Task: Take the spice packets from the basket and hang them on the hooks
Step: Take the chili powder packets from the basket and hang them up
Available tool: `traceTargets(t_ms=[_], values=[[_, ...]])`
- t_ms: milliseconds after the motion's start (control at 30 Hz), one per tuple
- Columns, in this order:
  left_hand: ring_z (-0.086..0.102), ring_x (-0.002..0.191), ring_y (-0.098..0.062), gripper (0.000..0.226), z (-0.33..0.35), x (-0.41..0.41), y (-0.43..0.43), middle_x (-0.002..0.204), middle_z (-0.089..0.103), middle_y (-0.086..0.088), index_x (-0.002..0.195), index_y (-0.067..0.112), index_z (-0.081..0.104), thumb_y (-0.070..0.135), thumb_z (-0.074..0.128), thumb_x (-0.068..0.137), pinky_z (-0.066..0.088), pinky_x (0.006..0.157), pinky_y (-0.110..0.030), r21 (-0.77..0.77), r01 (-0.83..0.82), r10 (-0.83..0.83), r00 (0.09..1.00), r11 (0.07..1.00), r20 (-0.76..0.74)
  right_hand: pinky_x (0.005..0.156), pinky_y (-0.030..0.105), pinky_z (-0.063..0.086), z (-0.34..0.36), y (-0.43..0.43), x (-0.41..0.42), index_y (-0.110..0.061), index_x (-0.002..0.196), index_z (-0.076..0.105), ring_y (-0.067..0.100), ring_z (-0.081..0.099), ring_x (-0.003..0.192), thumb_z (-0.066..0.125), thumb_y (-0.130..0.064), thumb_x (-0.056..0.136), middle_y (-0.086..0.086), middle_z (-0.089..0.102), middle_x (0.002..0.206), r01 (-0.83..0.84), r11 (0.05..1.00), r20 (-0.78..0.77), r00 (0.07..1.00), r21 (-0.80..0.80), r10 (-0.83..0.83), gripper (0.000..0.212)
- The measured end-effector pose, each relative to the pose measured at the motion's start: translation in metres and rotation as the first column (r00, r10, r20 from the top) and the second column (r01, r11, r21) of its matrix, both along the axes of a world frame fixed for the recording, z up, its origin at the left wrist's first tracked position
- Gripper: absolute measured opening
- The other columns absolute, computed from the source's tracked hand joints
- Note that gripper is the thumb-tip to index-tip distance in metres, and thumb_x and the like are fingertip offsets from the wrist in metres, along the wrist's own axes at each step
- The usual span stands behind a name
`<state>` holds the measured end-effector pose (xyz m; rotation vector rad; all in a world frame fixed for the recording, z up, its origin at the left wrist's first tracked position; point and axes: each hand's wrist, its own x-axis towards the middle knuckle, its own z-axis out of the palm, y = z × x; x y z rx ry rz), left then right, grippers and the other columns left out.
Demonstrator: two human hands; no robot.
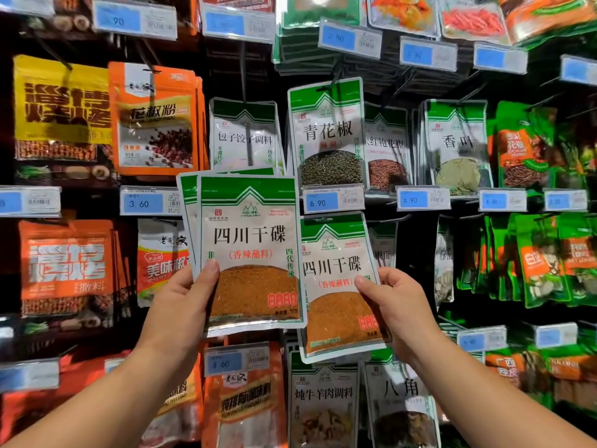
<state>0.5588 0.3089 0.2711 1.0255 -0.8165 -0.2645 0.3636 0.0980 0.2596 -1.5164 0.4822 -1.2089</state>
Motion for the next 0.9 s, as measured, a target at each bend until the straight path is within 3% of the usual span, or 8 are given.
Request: traceTargets(t_ms=[133, 300, 467, 533, 600, 700, 800, 900], values=[[0.074, 0.104, -0.032, 0.033, 0.000, 0.000, 0.000, 0.108, 0.078, -0.012, 0.113, 0.011, 0.068, 0.037, 0.057, 0.097, 0.050, 0.104, -0.060, 0.009, 0.003, -0.003, 1.000, 1.000, 0.012, 0.053, 0.034, 0.058, 0.007, 0.000, -0.001, -0.006, 0.088, 0.065, 0.024, 0.075, 0.067, 0.070, -0.010, 0.095, 0.013, 0.077, 0.081, -0.007, 1.000, 0.022, 1.000, 0.030, 0.007, 0.010], [0.074, 0.106, -0.033, 0.037, 0.000, -0.004, -0.002, 0.110, 0.078, -0.012, 0.113, 0.014, 0.069, 0.041, 0.060, 0.091, 0.049, 0.104, -0.060, 0.017, 0.009, -0.010, 1.000, 1.000, 0.027, 0.049, 0.020, 0.053, 0.013, -0.005, 0.001, 0.000, 0.095, 0.068, 0.013, 0.075, 0.065, 0.071, -0.008, 0.095, 0.012, 0.079, 0.087, 0.021, 1.000, -0.028, 0.999, -0.006, -0.021, 0.009], [0.072, 0.111, -0.032, 0.032, 0.000, -0.005, -0.004, 0.114, 0.077, -0.010, 0.108, 0.020, 0.075, 0.043, 0.062, 0.090, 0.047, 0.107, -0.059, 0.023, 0.023, -0.024, 0.999, 0.999, 0.036, 0.052, 0.026, 0.056, 0.013, -0.014, 0.007, -0.003, 0.094, 0.068, 0.017, 0.075, 0.069, 0.073, -0.013, 0.094, 0.010, 0.079, 0.090, 0.066, 0.998, -0.115, 0.991, -0.022, -0.069, 0.011], [0.072, 0.110, -0.032, 0.030, 0.000, -0.007, -0.004, 0.113, 0.077, -0.009, 0.107, 0.021, 0.075, 0.042, 0.061, 0.090, 0.047, 0.107, -0.059, 0.032, 0.032, -0.034, 0.999, 0.999, 0.038, 0.062, 0.036, 0.062, 0.013, -0.021, 0.013, -0.006, 0.091, 0.069, 0.021, 0.076, 0.077, 0.074, -0.018, 0.094, 0.008, 0.079, 0.090, 0.125, 0.990, -0.171, 0.976, -0.066, -0.134, 0.013], [0.072, 0.109, -0.032, 0.030, 0.000, -0.009, -0.006, 0.112, 0.078, -0.009, 0.108, 0.020, 0.074, 0.040, 0.061, 0.090, 0.048, 0.106, -0.059, 0.031, 0.030, -0.031, 0.999, 0.999, 0.037, 0.075, 0.046, 0.063, 0.013, -0.028, 0.020, -0.006, 0.092, 0.070, 0.031, 0.074, 0.083, 0.076, -0.027, 0.091, 0.011, 0.077, 0.089, 0.176, 0.977, -0.232, 0.952, -0.116, -0.200, 0.022], [0.073, 0.107, -0.032, 0.026, 0.000, -0.012, -0.009, 0.109, 0.078, -0.009, 0.106, 0.020, 0.074, 0.038, 0.063, 0.091, 0.049, 0.105, -0.060, 0.023, 0.015, -0.017, 0.999, 1.000, 0.047, 0.070, 0.052, 0.060, 0.011, -0.040, 0.029, 0.005, 0.089, 0.063, 0.042, 0.072, 0.080, 0.075, -0.036, 0.086, 0.024, 0.072, 0.087, 0.202, 0.970, -0.281, 0.931, -0.137, -0.233, 0.043], [0.073, 0.107, -0.031, 0.028, 0.000, -0.014, -0.013, 0.109, 0.078, -0.009, 0.108, 0.018, 0.074, 0.037, 0.063, 0.090, 0.049, 0.105, -0.059, 0.018, 0.015, -0.016, 0.999, 1.000, 0.048, 0.053, 0.040, 0.047, 0.014, -0.043, 0.036, -0.005, 0.062, 0.048, 0.027, 0.057, 0.053, 0.074, -0.028, 0.088, 0.010, 0.056, 0.055, 0.243, 0.957, -0.318, 0.905, -0.158, -0.282, 0.044], [0.074, 0.107, -0.029, 0.036, 0.000, -0.016, -0.015, 0.110, 0.078, -0.008, 0.115, 0.015, 0.072, 0.037, 0.062, 0.088, 0.050, 0.105, -0.056, 0.015, 0.021, -0.022, 0.998, 1.000, 0.052, 0.054, 0.030, 0.028, 0.013, -0.047, 0.044, -0.020, 0.054, 0.035, 0.019, 0.036, 0.052, 0.074, -0.027, 0.087, -0.003, 0.034, 0.050, 0.296, 0.939, -0.395, 0.852, -0.177, -0.343, 0.051]])
